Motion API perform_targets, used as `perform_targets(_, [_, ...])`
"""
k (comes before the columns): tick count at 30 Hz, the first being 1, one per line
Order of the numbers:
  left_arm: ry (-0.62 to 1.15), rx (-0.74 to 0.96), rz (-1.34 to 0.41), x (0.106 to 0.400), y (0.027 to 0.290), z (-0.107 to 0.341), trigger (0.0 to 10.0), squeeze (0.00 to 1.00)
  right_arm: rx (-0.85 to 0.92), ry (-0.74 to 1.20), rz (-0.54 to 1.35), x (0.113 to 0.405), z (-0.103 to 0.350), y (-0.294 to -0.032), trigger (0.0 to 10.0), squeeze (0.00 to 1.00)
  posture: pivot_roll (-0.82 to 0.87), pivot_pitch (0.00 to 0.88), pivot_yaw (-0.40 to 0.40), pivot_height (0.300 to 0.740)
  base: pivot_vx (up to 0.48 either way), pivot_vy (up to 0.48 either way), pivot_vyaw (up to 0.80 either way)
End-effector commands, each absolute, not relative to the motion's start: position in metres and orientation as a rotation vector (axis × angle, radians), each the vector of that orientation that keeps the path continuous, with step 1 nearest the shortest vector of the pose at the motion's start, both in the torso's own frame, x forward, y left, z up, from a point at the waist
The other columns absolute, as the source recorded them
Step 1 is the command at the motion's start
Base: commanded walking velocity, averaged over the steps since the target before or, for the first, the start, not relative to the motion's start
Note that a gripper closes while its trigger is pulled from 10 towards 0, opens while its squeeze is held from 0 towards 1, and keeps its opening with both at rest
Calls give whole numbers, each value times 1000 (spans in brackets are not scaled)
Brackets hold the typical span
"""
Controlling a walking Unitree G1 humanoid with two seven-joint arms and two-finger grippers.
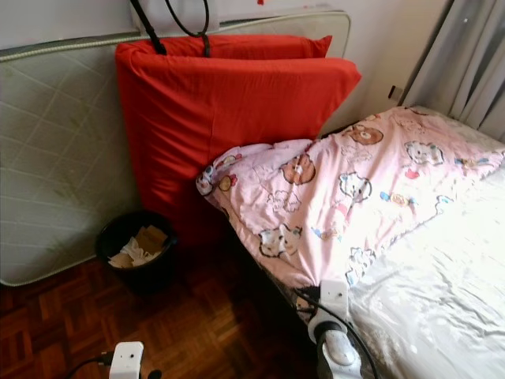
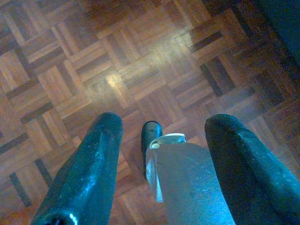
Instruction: Clean up the room
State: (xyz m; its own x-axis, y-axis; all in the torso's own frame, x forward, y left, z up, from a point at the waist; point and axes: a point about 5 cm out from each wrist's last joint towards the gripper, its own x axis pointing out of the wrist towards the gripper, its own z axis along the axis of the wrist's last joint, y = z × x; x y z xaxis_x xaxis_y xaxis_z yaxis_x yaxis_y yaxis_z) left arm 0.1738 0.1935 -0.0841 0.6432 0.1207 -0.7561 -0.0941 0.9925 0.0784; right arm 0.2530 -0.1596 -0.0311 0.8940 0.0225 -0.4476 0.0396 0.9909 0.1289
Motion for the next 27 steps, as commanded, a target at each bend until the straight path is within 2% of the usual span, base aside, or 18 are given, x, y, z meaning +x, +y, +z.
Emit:
perform_targets(1, [891,44,115,168,192,-87,10000,0,136,458,5,256,-28,-160,10000,1000,15,3,-85,740,0,0,0])
perform_targets(13, [888,46,111,170,192,-87,10000,0,144,515,28,251,-35,-166,10000,1000,13,4,-83,740,0,0,0])
perform_targets(14, [889,47,110,170,192,-87,10000,0,144,534,29,249,-37,-167,10000,298,10,3,-81,740,0,0,0])
perform_targets(15, [889,48,109,170,192,-87,10000,0,139,551,24,247,-39,-169,10000,0,8,2,-78,740,0,0,0])
perform_targets(21, [889,51,106,170,193,-86,10000,0,118,629,-32,237,-48,-179,10000,0,8,1,-74,740,0,0,0])
perform_targets(24, [887,54,105,172,194,-86,10000,0,144,756,-154,214,-64,-198,10000,0,6,0,-68,740,0,0,0])
perform_targets(27, [886,54,105,172,194,-85,10000,0,140,801,-185,203,-69,-205,10000,0,8,0,-67,740,0,0,0])
